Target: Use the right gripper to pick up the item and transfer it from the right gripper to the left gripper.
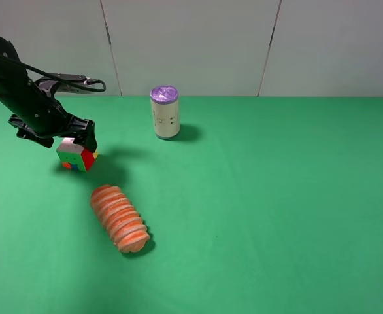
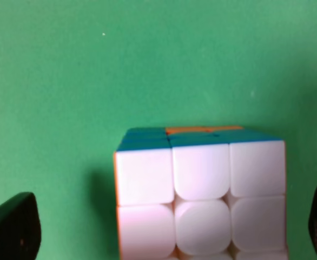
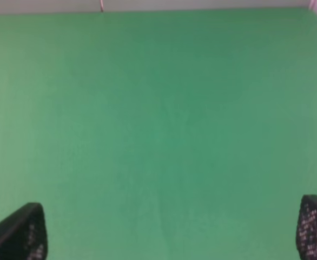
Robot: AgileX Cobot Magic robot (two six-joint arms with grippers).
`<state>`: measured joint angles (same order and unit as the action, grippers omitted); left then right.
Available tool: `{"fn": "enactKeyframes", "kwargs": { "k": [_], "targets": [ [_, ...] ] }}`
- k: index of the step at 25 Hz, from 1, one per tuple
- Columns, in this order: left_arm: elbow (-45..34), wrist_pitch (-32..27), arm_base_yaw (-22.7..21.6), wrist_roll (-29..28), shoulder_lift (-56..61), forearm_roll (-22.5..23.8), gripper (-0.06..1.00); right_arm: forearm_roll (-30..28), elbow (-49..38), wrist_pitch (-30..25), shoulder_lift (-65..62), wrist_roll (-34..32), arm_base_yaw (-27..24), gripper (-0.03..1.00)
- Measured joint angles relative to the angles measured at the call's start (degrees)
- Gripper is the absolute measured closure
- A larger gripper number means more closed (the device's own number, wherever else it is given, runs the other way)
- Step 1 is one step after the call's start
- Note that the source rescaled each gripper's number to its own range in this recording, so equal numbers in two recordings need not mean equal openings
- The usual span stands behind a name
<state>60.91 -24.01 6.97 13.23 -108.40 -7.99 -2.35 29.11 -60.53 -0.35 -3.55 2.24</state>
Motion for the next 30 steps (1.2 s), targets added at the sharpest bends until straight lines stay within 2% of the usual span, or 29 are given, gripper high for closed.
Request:
{"fn": "enactKeyframes", "kwargs": {
  "k": [5,10,16,24,30],
  "targets": [
    [1.01,-3.31,0.00,0.00,0.94,0.25,-0.05,0.00,0.00,0.00,0.00,0.00,0.00,-0.03],
    [2.97,-10.32,0.00,-0.21,3.59,1.12,-0.05,0.00,0.00,0.00,0.00,0.00,0.00,-0.03],
    [3.02,-14.69,0.00,-3.19,8.51,2.88,-0.05,0.00,0.00,0.00,0.00,0.00,0.00,-0.03],
    [3.02,-22.43,0.00,-6.18,17.68,4.27,-0.05,0.00,0.00,0.00,0.00,0.00,0.00,-0.03],
    [0.83,-24.74,0.00,-8.29,27.10,5.29,-0.05,0.00,0.00,0.00,0.00,0.00,0.00,-0.03]
  ]
}}
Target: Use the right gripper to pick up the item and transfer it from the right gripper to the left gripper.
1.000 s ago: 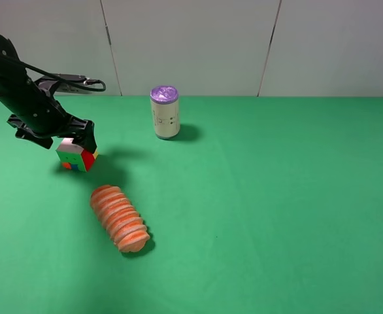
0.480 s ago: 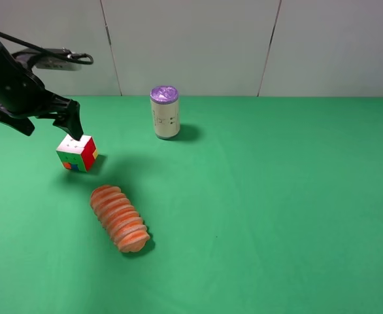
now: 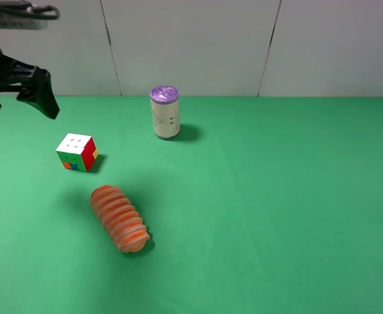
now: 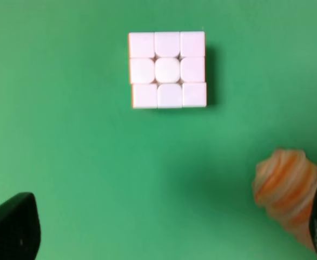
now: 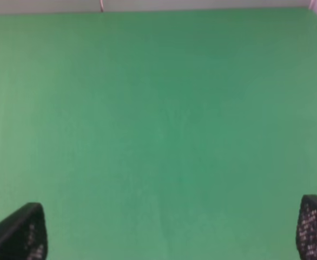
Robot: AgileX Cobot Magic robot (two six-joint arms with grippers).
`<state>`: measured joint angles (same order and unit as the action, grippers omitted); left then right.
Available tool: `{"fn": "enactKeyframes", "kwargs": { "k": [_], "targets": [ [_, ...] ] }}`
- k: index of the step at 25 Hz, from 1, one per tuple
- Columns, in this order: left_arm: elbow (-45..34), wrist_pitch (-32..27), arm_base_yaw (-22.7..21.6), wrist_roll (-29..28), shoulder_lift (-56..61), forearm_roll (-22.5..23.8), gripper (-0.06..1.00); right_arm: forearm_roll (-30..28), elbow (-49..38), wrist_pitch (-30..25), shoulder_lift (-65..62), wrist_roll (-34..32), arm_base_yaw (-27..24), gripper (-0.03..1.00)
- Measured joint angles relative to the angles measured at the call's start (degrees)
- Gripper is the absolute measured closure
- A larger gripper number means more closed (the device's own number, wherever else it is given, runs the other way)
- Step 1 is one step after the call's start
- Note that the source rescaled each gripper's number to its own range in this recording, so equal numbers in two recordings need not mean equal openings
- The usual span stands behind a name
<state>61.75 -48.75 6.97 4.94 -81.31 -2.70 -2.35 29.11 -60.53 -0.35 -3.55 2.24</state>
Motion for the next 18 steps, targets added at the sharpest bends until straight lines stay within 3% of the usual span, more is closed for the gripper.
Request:
{"fn": "enactKeyframes", "kwargs": {
  "k": [11,18],
  "targets": [
    [-8.04,-8.74,0.00,-5.48,24.21,3.28,-0.05,0.00,0.00,0.00,0.00,0.00,0.00,-0.03],
    [-9.52,-18.29,0.00,-6.96,39.30,3.28,-0.05,0.00,0.00,0.00,0.00,0.00,0.00,-0.03]
  ]
}}
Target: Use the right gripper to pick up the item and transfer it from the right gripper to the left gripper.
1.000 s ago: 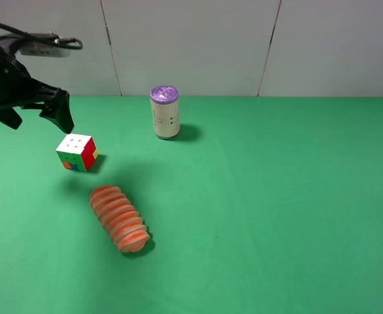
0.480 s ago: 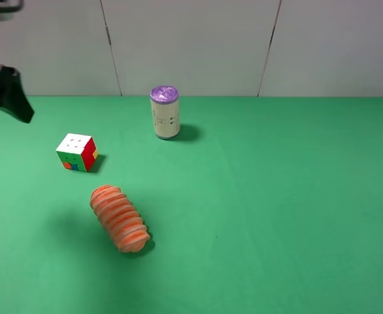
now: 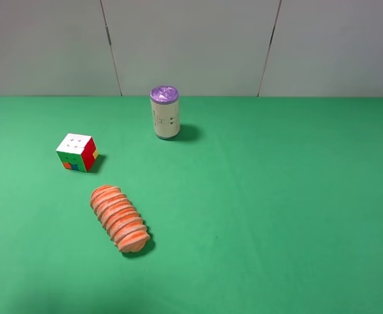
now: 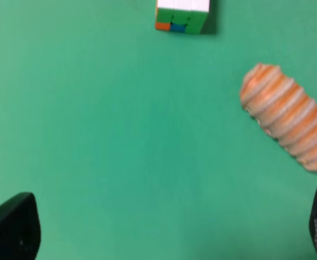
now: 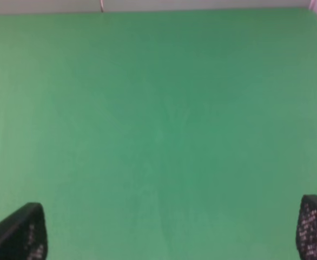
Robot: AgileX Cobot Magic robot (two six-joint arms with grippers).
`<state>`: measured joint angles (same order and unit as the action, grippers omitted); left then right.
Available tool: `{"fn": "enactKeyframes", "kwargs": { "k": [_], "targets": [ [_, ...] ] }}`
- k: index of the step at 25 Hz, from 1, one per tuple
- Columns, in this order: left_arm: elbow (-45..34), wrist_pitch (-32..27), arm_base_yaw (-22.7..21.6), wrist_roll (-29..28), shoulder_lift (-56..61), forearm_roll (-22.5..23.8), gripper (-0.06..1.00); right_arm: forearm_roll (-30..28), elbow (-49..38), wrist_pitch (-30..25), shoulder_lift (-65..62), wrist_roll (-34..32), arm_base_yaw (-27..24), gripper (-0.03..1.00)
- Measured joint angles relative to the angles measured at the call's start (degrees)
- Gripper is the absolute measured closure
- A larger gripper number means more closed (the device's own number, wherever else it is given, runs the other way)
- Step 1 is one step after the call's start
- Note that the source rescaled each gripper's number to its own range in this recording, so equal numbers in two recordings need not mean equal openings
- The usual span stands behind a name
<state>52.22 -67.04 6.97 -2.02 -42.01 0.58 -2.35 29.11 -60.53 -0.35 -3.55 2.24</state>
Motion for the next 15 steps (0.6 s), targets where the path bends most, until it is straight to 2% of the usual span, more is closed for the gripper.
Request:
{"fn": "enactKeyframes", "kwargs": {
  "k": [4,10,15],
  "targets": [
    [-0.41,-0.33,0.00,1.31,9.10,-0.58,-0.05,0.00,0.00,0.00,0.00,0.00,0.00,-0.03],
    [-0.63,-0.33,0.00,12.89,22.82,-1.02,-0.05,0.00,0.00,0.00,0.00,0.00,0.00,-0.03],
    [-2.66,-0.33,-0.79,14.69,27.44,-0.58,-0.06,0.00,0.00,0.00,0.00,0.00,0.00,-0.03]
  ]
}}
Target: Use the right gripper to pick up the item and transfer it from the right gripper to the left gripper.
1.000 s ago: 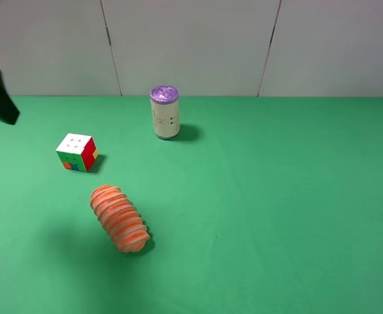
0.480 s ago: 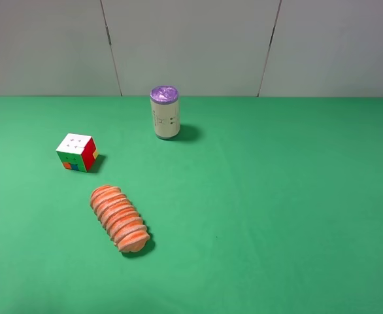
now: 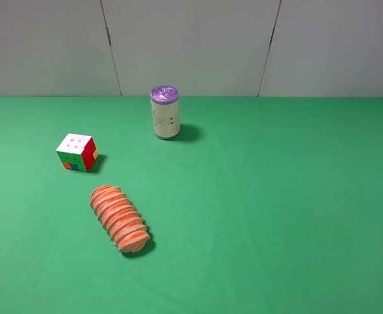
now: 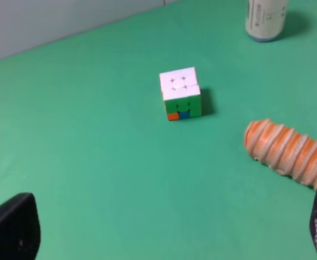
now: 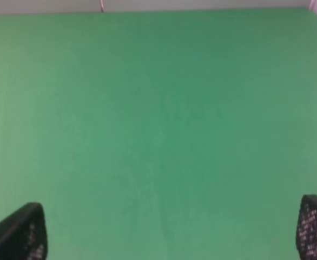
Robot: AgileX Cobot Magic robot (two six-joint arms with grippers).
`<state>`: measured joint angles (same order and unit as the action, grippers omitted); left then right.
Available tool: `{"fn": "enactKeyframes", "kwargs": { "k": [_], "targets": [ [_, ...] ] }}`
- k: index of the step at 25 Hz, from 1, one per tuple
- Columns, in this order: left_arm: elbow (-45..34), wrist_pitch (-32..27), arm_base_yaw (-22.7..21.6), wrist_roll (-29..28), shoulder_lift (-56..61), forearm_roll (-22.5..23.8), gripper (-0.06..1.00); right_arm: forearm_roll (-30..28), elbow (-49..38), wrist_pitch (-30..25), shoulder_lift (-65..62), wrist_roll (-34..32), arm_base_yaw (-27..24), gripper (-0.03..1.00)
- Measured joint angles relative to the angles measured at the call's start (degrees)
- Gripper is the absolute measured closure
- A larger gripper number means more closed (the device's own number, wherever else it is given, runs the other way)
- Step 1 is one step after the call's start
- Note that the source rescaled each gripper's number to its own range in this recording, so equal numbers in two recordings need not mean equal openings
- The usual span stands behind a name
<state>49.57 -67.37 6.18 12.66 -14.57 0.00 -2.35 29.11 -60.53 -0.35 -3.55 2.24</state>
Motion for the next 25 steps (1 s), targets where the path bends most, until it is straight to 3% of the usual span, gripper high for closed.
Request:
{"fn": "enactKeyframes", "kwargs": {
  "k": [5,11,16,25],
  "targets": [
    [-7.52,0.81,-5.57,0.04,2.37,-0.90,-0.06,0.00,0.00,0.00,0.00,0.00,0.00,-0.03],
    [-18.43,8.69,-8.30,0.11,8.57,-5.49,-0.06,0.00,0.00,0.00,0.00,0.00,0.00,-0.03],
    [-19.54,9.45,-8.30,0.16,12.24,-6.39,-0.06,0.02,0.00,0.00,0.00,0.00,0.00,-0.03],
    [-20.44,5.20,-8.30,0.25,15.02,-6.97,-0.06,0.50,0.00,0.00,0.00,0.00,0.00,-0.03]
  ]
}}
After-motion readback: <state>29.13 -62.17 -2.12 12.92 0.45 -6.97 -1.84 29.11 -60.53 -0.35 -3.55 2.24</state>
